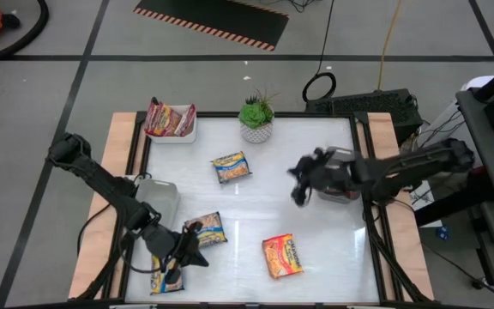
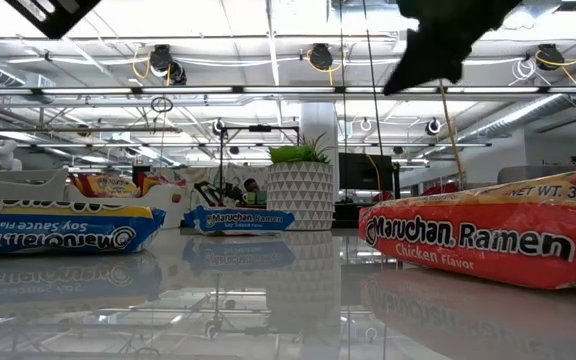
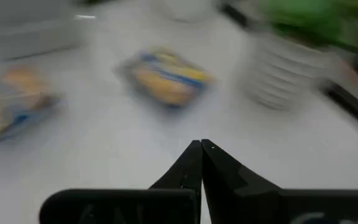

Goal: Sort Maruchan noodles
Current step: Put the orange noodle pack into the black bin

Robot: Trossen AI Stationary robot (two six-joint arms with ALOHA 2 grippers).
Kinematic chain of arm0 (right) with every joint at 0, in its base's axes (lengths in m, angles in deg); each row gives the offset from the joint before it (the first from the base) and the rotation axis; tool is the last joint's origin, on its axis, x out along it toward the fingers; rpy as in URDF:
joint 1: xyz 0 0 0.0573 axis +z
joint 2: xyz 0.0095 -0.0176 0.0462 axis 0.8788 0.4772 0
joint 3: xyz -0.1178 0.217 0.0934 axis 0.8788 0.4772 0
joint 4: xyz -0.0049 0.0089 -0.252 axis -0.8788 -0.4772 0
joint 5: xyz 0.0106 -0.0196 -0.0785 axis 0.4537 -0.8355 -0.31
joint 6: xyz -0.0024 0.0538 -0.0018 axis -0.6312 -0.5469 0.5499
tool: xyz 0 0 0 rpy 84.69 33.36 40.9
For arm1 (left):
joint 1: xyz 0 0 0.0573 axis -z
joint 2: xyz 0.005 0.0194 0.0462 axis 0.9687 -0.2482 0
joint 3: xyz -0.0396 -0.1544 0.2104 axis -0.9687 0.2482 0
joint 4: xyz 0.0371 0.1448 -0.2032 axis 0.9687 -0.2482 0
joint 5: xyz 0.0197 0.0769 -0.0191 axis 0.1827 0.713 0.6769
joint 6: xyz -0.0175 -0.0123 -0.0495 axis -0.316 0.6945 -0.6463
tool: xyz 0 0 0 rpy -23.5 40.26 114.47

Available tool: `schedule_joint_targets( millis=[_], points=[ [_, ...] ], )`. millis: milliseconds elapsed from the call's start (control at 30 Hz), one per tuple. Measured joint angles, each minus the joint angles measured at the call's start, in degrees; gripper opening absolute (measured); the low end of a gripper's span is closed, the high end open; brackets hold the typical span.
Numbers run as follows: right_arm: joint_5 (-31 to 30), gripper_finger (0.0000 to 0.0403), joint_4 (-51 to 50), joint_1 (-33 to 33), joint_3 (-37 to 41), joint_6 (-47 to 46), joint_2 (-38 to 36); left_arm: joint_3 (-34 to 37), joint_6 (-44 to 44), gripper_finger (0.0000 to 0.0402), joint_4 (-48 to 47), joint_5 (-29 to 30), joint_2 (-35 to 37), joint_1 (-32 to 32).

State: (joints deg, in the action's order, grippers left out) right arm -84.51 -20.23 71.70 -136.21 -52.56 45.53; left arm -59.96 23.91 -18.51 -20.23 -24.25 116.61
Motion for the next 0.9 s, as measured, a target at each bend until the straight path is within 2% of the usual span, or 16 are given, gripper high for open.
schedule_joint_targets(
  millis=[133, 367, 633, 900],
  points=[
    [2.3, 0.0, 9.1, 7.2, 1.8, 3.1, 2.6, 0.0, 0.1, 0.0003, 0.0, 1.8, 0.0, 1.0],
    [-1.4, 0.0, 10.5, 18.6, 2.0, -2.1, 11.1, 0.0, -0.4, 0.0003, 0.0, 6.0, 0.0, 1.1],
    [1.1, 0.0001, 16.1, 25.8, 2.0, -11.5, 21.0, 0.0, -2.7, 0.0003, 0.0, 12.2, 0.0, 1.1],
    [0.5, 0.0027, 17.1, 32.9, -0.9, -18.6, 21.9, 0.0, -7.7, 0.0003, 0.0, 13.7, -0.6, 1.7]
  ],
)
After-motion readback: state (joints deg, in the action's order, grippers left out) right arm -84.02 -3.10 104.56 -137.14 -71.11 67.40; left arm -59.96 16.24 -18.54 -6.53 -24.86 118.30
